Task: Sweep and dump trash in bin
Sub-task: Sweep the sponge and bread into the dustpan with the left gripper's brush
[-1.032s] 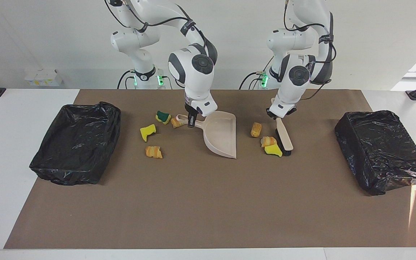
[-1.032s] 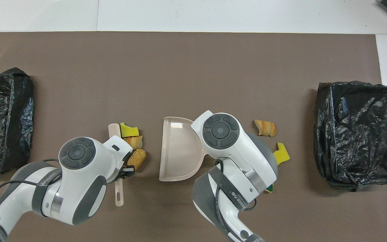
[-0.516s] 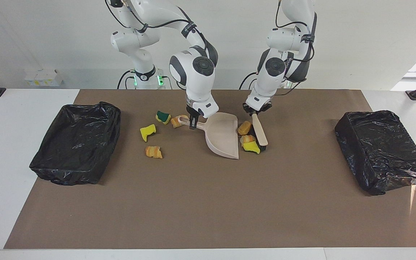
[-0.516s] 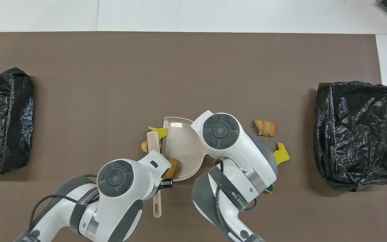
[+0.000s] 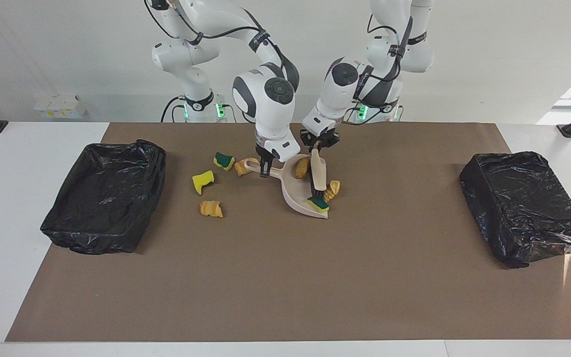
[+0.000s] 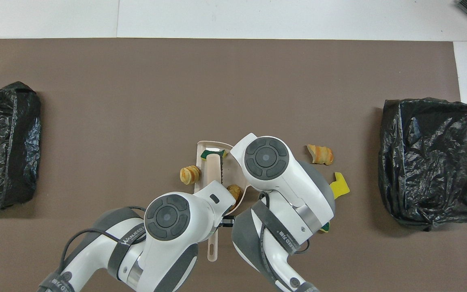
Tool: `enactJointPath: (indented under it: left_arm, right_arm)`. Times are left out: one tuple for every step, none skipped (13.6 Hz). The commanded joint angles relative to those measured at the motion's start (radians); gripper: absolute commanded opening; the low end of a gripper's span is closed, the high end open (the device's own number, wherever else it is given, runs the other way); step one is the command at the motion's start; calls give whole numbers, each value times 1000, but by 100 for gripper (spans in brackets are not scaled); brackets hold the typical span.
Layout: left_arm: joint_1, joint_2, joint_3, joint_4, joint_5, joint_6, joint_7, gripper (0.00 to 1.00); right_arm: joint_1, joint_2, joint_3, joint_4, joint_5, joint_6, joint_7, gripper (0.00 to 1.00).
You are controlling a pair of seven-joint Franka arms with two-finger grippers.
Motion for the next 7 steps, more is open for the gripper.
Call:
enactJointPath:
  left_arm:
    - [64,-35,12,63,-2,-143,0,0]
    - [102,-36,13,70,4,-169,3,0]
    - [130,-36,13,70,10,-172,3,0]
    - [157,-36,13,65,26,-180,4,0]
    - [203,-36,12,61,39,-207,6,0]
    - [235,-44,12,51,49,-235,10,0]
    - [268,-55,12,32,49,-249,12,0]
  right_arm:
    - [-5,-2,2,-4,24,19,-37,0]
    - [-5,-2,2,-3,24,19,-38,0]
    - [-5,-2,2,-2,24,19,-37,0]
    - [-5,-2,2,-2,24,19,-37,0]
    - [-5,-2,2,-2,24,20,-37,0]
    - [-5,-1,2,-2,24,22,-38,0]
    - [-5,1,2,-2,24,34,-43,0]
